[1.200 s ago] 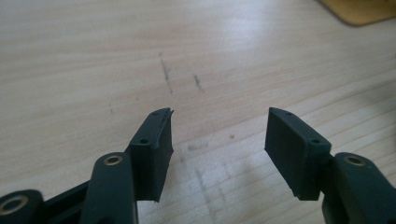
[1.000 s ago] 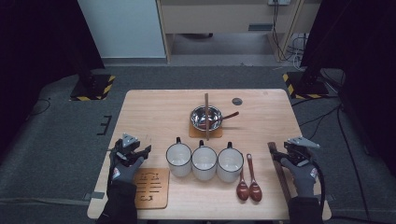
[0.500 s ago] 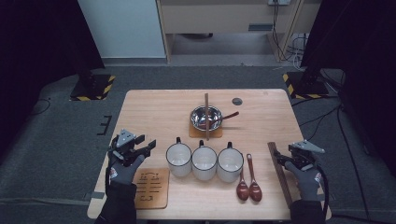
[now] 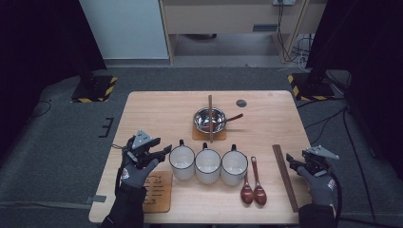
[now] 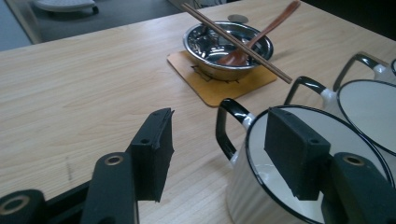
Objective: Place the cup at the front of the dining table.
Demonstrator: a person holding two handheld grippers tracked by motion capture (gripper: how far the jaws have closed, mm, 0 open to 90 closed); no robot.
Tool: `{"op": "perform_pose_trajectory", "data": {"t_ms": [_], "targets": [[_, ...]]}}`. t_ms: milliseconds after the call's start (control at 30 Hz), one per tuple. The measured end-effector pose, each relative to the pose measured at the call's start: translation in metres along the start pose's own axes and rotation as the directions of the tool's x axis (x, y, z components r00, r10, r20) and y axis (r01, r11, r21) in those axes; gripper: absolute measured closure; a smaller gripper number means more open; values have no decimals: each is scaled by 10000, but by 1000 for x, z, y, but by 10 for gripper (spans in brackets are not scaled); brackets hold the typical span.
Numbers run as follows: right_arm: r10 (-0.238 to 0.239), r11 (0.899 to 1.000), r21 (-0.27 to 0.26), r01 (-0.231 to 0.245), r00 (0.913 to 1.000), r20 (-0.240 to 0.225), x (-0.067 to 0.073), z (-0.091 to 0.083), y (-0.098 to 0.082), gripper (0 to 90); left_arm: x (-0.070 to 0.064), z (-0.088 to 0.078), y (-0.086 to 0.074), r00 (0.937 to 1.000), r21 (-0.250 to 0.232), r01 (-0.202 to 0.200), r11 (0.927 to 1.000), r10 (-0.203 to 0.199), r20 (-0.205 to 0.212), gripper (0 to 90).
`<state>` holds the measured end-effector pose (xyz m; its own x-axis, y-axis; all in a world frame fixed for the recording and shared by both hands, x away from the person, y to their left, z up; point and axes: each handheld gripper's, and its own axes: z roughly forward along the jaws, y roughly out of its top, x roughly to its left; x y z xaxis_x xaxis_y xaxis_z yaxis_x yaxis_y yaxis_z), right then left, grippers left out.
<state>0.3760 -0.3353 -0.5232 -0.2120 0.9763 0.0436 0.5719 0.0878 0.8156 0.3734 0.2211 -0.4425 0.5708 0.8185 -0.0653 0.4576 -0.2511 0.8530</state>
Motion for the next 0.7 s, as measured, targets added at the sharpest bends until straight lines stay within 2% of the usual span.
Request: {"op": "perform_pose_trajectory", "data": {"t_ms": [167,333,500,700], "targets": [[-94,9997,228,92,9999,91,-3,4,-4,288,-5,10,2,9996,433,-173,9989,163,236,428],[-223,9989,410,213,9995,224,-5,6,-7,284,-15,16,6,9977,763,-582,9954,554,384,464],[-207,9984,529,194,9995,240,-7,8,-9,280,-16,22,10,9966,972,-743,9925,704,430,458],[-185,9965,819,162,9994,275,-8,10,-8,271,-16,34,11,9944,1526,-933,9839,845,628,474]]}}
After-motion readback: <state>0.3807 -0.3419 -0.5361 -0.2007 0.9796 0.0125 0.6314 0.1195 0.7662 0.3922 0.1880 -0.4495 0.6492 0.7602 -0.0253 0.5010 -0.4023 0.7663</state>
